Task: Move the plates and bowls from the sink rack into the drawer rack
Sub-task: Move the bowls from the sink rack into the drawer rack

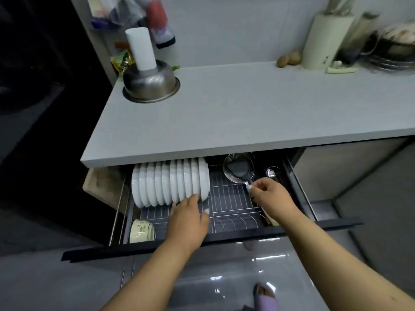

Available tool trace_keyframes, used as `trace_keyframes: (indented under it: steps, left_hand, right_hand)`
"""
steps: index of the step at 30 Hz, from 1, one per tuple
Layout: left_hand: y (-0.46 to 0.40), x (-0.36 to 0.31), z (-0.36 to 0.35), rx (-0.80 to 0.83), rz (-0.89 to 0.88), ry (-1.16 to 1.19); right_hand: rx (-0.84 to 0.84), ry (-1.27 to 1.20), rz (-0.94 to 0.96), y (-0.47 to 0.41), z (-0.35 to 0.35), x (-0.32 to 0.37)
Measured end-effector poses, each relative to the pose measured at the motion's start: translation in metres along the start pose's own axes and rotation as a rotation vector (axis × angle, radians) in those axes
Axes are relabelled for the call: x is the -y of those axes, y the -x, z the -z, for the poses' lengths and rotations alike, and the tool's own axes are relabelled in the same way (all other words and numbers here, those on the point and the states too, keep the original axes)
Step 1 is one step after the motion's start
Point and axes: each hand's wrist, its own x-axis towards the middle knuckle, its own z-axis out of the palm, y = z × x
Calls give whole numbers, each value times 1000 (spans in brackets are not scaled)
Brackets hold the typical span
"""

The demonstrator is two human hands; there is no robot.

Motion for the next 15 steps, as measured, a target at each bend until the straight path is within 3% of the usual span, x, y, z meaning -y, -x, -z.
trace_keyframes:
  steps: [8,15]
  left_hand:
    - [-24,-105,-45,75,-145,-47]
    - [-36,-245,-116,157,-296,-85]
  right_hand:
    - [-157,-13,-41,12,117,-46]
    - [-335,-41,-57,16,260,-110]
